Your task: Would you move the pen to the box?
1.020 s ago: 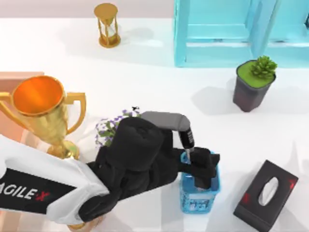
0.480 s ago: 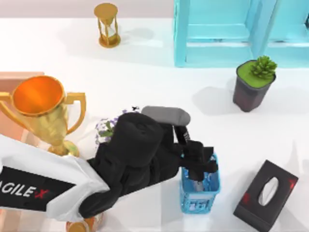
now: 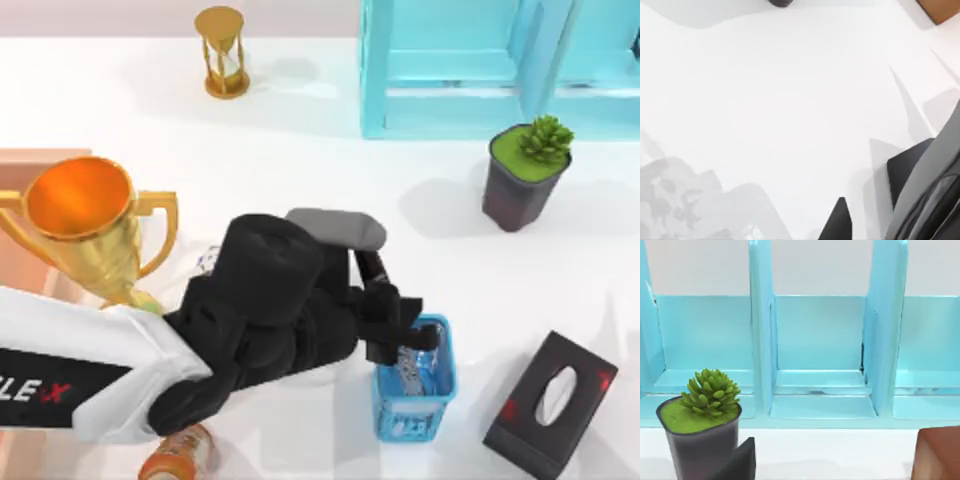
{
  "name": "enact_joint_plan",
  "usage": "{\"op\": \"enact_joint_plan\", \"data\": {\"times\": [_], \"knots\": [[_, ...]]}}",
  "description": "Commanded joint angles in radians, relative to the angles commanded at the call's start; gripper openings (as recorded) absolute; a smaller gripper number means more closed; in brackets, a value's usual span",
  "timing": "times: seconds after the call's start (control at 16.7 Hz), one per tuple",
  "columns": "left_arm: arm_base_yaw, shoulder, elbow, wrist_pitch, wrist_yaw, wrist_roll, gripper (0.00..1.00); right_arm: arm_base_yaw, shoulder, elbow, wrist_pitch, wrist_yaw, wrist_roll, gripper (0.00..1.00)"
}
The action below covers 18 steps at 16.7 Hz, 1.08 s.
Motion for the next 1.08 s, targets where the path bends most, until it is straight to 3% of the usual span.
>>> {"op": "enact_joint_plan", "data": {"times": [0.66, 0.9, 1.08], "knots": [[0.318, -0.492, 0.129, -0.661, 0.3, 0.188, 0.0, 0.0, 0.0, 0.0, 0.0, 0.0, 0.0, 1.0], [0.449, -0.605, 0.156, -0.796, 0.356, 0.218, 0.0, 0.0, 0.0, 0.0, 0.0, 0.0, 0.0, 1.0], [0.476, -0.617, 0.154, -0.817, 0.364, 0.222, 0.0, 0.0, 0.0, 0.0, 0.0, 0.0, 0.0, 1.0]]}}
